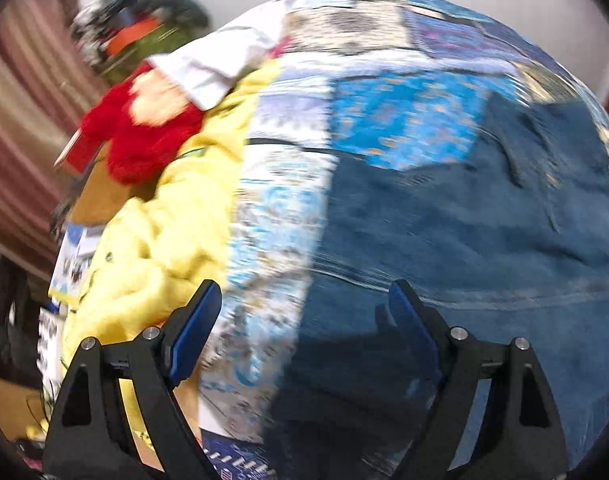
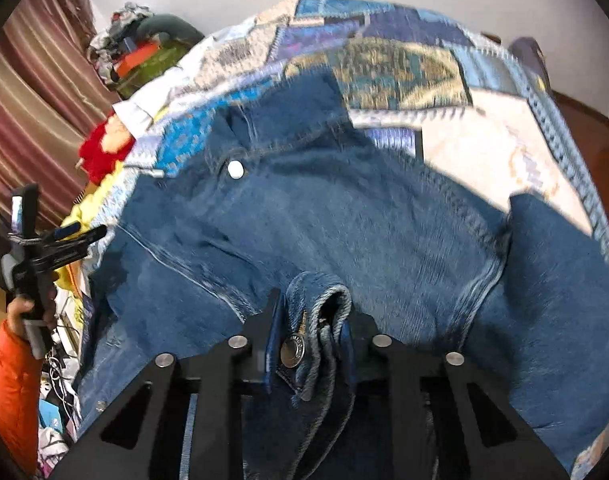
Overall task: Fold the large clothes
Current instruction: 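Grasp the other sleeve cuff with the right gripper and lift it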
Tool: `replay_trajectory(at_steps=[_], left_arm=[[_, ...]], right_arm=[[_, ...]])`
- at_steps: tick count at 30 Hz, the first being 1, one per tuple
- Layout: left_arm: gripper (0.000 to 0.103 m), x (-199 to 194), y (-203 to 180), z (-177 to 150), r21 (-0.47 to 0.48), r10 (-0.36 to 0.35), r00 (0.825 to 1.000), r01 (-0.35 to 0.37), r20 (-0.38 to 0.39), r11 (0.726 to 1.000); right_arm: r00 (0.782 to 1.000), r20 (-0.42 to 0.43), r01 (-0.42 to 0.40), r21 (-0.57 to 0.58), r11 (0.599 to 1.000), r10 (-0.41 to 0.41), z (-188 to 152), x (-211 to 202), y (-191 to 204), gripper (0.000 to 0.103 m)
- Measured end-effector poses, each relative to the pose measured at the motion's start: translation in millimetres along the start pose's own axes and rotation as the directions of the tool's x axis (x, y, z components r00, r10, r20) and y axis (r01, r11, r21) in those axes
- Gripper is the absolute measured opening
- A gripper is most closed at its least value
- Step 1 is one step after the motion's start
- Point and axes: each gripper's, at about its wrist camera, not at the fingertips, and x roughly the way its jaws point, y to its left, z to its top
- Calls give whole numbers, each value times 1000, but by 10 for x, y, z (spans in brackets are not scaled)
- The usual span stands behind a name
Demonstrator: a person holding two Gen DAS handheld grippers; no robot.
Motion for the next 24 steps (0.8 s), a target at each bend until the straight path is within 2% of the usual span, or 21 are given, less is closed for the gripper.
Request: replay_trajectory(at_steps=[4,7,9,13,16,21,24], left_arm=[[86,136,110,35,-64,5,1000,-6,-23,998],[86,228,36,21,-38,4,999,-5,-39,999],[86,256,-59,-24,-2,43,998,-43,-35,999],[90,324,-181,-120,66,103,994,-100,-31,993],[95,378,-256,-201,121,134,991,-130,-19,984],[103,522,-246,-249,121,93,994,-86,-56,989],[103,584,-238,-272,115,86,994,-78,-61,990]], right_arm=[[997,66,-30,-8,1000,31,176,-256,43,20],[994,104,-11,-43,999,16,276,-419,82,20],[993,116,26,-59,998,-19,301,-467,67,20],[993,72,103,-59,993,-98,258,-277,-60,20],[984,20,177,-76,981,-176,144,-21,-142,20],[978,-26,205,-99,974,-209,60,124,-221,25],[967,-45,242,-138,961,-250,82,100,-202,39]])
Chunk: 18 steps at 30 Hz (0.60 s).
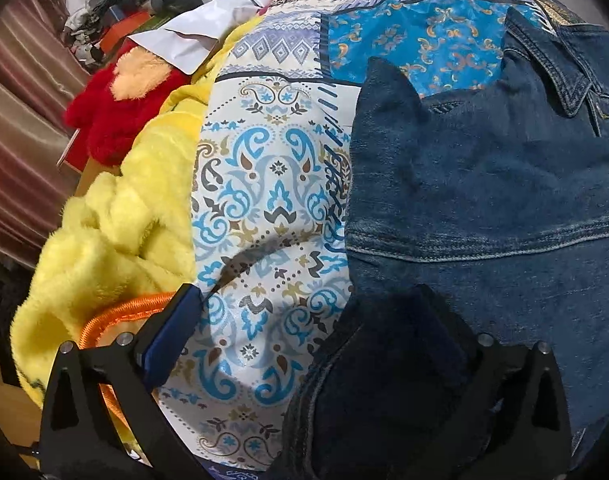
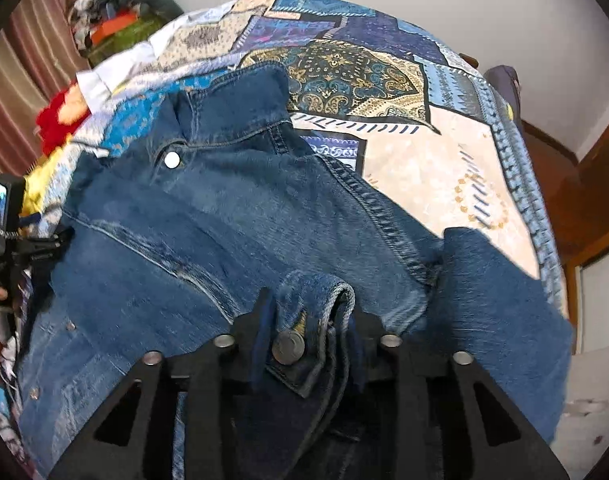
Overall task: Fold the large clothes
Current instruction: 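Grasp the other sleeve cuff with the right gripper and lift it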
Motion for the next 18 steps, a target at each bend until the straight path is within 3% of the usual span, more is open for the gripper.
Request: replay_trajectory(at_steps=[2,3,5,8,12,16,18], left_arm=[[103,7,-20,-6,12,9,1000,-9,2,1000],[103,10,-24,-3,13,10,1000,-10,2,1000],[103,0,-23,6,12,6,1000,-6,-4,1000],[103,-77,-8,40,10,19,1000,-19,-9,1000],[100,-397,0,109,9,33,998,-34,58,999],[100,-873,-26,229,3,-29,987,29,158,1000],[100,-1161,-84,312,10,-89,973,88,211,996]], right_arm=[[997,17,70,-38,997,-70,-20,-63,6,57],[995,32,95,-55,994,-93,-34,-102,4,59],[993,50,112,-69,991,-109,-73,-203,-38,59],[995,68,71,-31,997,-68,-136,-399,-159,59],[993,114,19,68,998,-27,-221,-710,-406,59],[988,155,-31,192,981,0,-309,-1013,-774,59],[986,168,-47,255,966,4,-366,-1119,-966,60]])
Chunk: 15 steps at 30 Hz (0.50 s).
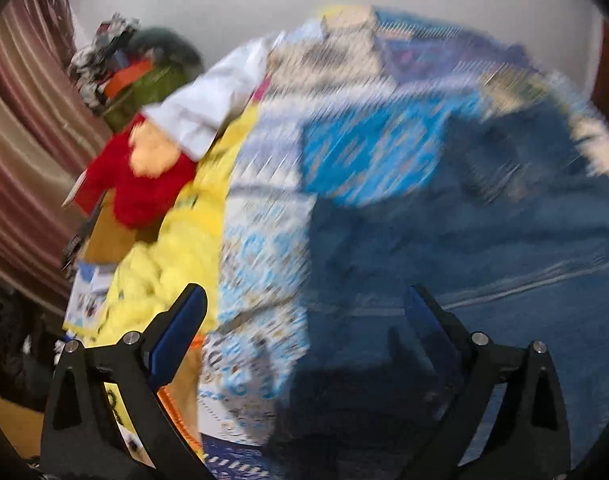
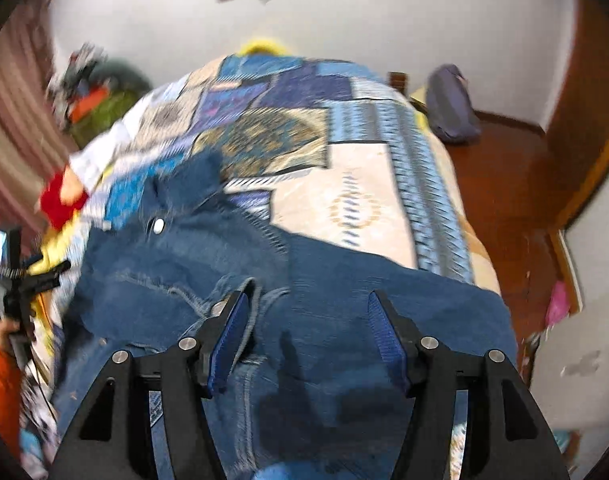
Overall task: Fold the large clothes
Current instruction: 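Grasp the other sleeve cuff with the right gripper and lift it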
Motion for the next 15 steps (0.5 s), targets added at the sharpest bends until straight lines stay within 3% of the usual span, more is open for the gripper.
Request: replay_trajectory(at_steps=[3,7,11,15], left_arm=[[100,-298,-179,146,3,-86,995,86,58,996],[101,-638,-596,330,30,-235,966,233,110,972],[101,-785,-1022,427,68,-366,925,361,102,930],[101,-758,-1417,399,100,-425,904,418,57,903]], right_arm=[[1000,22,-1,93,996,-1,-32,-155,-309,60],[999,38,18,184,983,-25,-148,-304,-711,60],[999,23,33,271,962,-40,-346,-335,-1078,60],[999,-32,44,365,930,-35,-638,-227,-1440,60]])
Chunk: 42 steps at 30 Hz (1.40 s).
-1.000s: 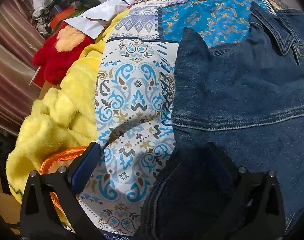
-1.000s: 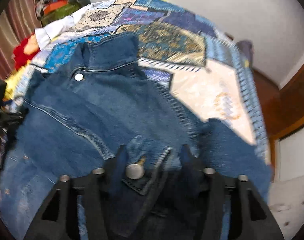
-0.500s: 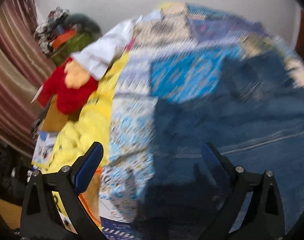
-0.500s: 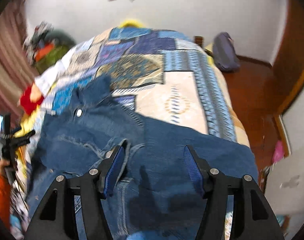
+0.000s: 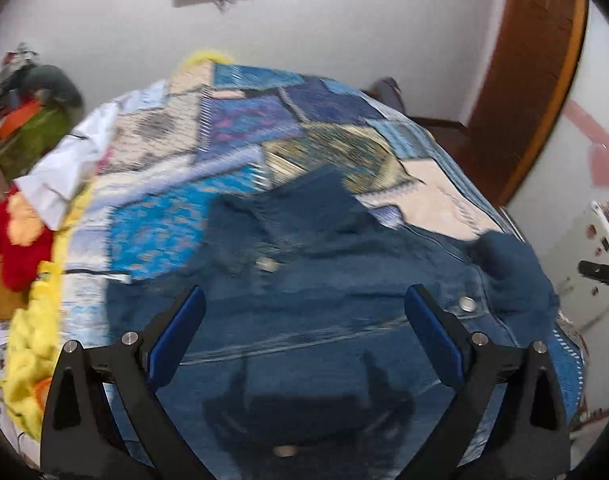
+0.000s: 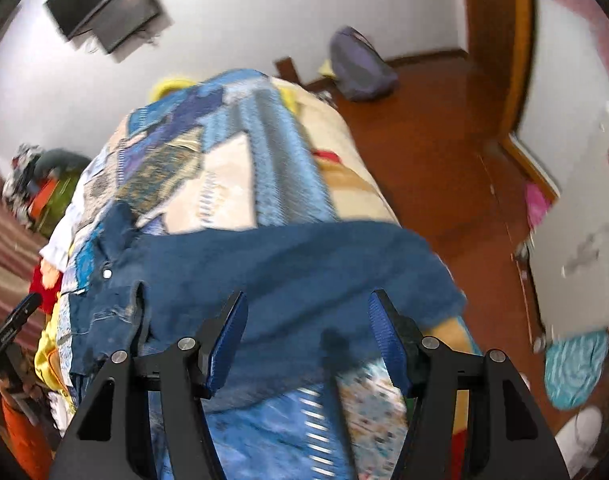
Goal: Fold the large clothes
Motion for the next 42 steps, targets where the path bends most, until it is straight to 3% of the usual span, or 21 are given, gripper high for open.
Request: replay_trajectory(at_steps=[8,15,18,20,21,26,29,35,39,42], left_arm=[[100,594,-441,-244,2,-80,983,81,-168,997],[101,956,-557,-474,-10,-72,960,72,-271,997],[101,968,-569,-502,-14,-71,959,69,-274,997],[101,929,-566,-494,-16,-65,962,63,-264,998],[101,919,-565,-491,-15,-62,963,60,-262,998],[100,776,-537,-466,11,-32,974,35,-225,999],[100,639,-498,-413,4,-34,982,35,-187,999],[100,312,-374,-260,-1,-9,997,9,-81,1000],[100,67,-258,-238,3,5,1000,-5,-20,1000],[100,-91,-136,-260,-4,19,1000,-19,10,1000]], right_arm=[[984,-156,-48,208,977,82,-264,475,-712,60],[977,-146,-96,356,930,157,-307,805,-988,60],[988,-72,-98,370,924,134,-250,849,-976,46],[994,-41,-82,364,928,104,-183,844,-932,26],[995,-24,-78,355,932,93,-145,821,-901,22],[994,82,-87,270,959,67,63,521,-599,13],[977,164,-173,221,960,139,202,207,-357,11],[912,290,-311,30,950,290,431,-442,432,10],[868,284,-397,-94,913,406,466,-650,1086,10],[844,228,-455,-177,873,486,376,-643,1600,10]])
